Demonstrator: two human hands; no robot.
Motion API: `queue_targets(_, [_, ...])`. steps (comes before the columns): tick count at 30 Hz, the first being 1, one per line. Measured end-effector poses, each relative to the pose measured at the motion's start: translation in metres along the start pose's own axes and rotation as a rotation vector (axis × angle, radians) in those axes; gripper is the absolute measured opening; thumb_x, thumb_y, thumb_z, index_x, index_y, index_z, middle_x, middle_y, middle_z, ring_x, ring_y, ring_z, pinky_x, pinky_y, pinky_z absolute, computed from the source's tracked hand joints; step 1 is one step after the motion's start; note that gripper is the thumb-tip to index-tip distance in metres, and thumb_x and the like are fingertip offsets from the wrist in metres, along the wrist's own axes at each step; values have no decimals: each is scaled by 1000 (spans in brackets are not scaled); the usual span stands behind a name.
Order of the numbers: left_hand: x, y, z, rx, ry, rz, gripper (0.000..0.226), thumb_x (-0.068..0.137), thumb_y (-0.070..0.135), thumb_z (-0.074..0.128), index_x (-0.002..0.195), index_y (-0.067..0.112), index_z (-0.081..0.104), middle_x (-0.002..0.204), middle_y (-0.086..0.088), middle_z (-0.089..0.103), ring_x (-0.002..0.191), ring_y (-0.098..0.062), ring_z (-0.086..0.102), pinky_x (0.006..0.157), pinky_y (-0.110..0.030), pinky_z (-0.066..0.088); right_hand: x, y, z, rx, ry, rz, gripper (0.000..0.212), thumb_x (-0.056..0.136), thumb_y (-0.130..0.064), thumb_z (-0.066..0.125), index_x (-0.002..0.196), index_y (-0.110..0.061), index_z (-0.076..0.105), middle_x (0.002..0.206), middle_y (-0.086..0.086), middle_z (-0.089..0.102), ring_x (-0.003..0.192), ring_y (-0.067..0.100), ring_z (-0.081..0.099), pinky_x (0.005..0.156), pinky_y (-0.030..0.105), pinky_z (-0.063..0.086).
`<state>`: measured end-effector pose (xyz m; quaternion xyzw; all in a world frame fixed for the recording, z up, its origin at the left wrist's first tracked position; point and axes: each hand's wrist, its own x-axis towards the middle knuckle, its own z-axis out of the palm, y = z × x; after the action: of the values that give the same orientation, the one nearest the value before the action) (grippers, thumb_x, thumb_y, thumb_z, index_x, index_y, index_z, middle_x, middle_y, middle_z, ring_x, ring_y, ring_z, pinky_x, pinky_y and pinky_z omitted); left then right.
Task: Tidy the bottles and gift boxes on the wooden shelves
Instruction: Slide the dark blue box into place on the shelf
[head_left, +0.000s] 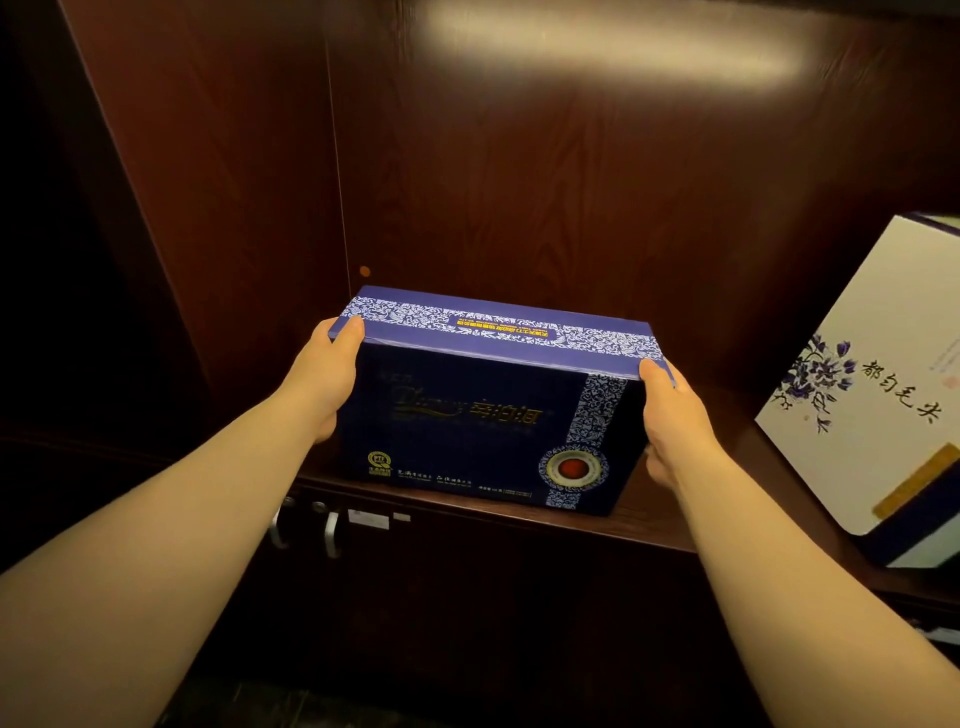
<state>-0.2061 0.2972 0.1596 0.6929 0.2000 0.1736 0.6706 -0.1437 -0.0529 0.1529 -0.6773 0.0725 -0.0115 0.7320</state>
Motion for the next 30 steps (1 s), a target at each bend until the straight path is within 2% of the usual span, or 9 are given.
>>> queue_targets(6, [2, -2, 1, -14, -5, 8, 30, 99, 51, 43, 125, 36, 47, 111, 8, 61, 95, -9, 60, 63, -26, 44, -1, 3, -3, 10, -7, -10, 27, 89, -47, 52, 112, -42, 66, 92, -10, 80, 81, 10, 77, 49, 24, 56])
queue_targets(10, [2, -3, 3, -18, -9, 5, 40, 99, 53, 43, 134, 33, 47, 110, 8, 62, 96, -10, 62, 64, -27, 45, -1, 6, -8, 17, -1, -10, 33, 89, -47, 52, 119, -40, 64, 91, -9, 80, 80, 11, 77, 50, 26, 56])
queue_targets(14, [1, -3, 3, -24, -11, 5, 32, 99, 54, 44, 126, 37, 48, 110, 9, 61, 94, -9, 61, 62, -26, 45, -2, 8, -11, 23, 9, -10, 42, 89, -49, 53, 130, -40, 59, 99, -7, 80, 86, 14, 78, 54, 29, 58])
queue_targets(19, [3, -3, 2, -29, -55, 0, 30, 98, 55, 43, 124, 40, 47, 112, 7, 62, 96, -9, 62, 63, -26, 46, -3, 8, -10, 33, -2, -18, 39, 91, -47, 52, 128, -40, 61, 99, -7, 80, 87, 14, 78, 54, 28, 58])
queue_targets(24, [5, -4, 3, -30, -59, -1, 39, 99, 54, 43, 133, 36, 46, 114, 6, 62, 100, -12, 61, 66, -29, 46, -5, 8, -10, 25, -24, -22, 41, 92, -48, 52, 131, -39, 59, 103, -6, 80, 91, 15, 77, 57, 30, 59])
queue_targets(30, [5, -5, 3, -7, -57, 16, 31, 100, 52, 40, 127, 38, 45, 111, 8, 60, 97, -10, 60, 65, -27, 44, -8, 7, -10, 15, -32, -24, 37, 94, -48, 50, 130, -40, 60, 105, -5, 79, 93, 15, 77, 56, 28, 58])
